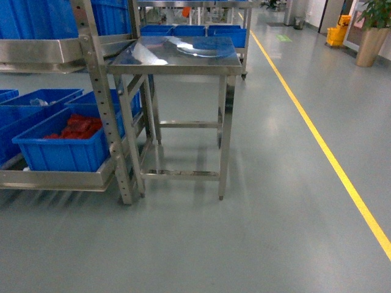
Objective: Sort blue parts and orange caps into right shelf containers
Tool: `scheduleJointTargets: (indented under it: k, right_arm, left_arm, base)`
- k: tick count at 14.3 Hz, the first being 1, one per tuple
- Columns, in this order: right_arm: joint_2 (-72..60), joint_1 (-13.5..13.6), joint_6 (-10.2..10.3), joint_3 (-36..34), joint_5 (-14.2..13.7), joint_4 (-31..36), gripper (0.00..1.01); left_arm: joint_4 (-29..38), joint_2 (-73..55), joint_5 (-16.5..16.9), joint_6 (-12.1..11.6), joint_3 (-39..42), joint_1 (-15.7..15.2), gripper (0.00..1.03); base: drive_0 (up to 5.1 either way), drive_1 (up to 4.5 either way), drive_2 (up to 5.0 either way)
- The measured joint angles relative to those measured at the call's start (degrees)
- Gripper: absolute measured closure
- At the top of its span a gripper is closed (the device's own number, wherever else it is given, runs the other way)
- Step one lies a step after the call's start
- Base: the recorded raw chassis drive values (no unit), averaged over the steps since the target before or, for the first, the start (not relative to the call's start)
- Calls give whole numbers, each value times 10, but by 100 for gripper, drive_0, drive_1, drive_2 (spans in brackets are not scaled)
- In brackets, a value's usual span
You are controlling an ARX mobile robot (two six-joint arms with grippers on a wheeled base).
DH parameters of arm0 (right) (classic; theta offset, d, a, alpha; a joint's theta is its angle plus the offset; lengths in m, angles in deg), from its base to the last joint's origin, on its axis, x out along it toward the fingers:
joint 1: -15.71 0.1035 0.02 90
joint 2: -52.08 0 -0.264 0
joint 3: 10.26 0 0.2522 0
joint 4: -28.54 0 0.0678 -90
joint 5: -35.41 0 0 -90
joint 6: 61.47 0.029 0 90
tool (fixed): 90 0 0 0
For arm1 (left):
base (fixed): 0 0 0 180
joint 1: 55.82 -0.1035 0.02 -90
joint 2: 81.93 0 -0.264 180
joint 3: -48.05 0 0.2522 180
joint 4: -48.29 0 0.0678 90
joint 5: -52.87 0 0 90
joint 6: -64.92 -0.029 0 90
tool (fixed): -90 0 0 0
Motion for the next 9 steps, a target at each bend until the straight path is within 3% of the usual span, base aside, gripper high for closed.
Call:
scheduleJointTargets:
  k: [9]
  right_arm:
    - [0, 0, 0, 0, 0, 1, 57]
  left_arm:
    - [0, 0, 0, 0, 0, 0, 60]
  base:
    - [-1, 433, -434]
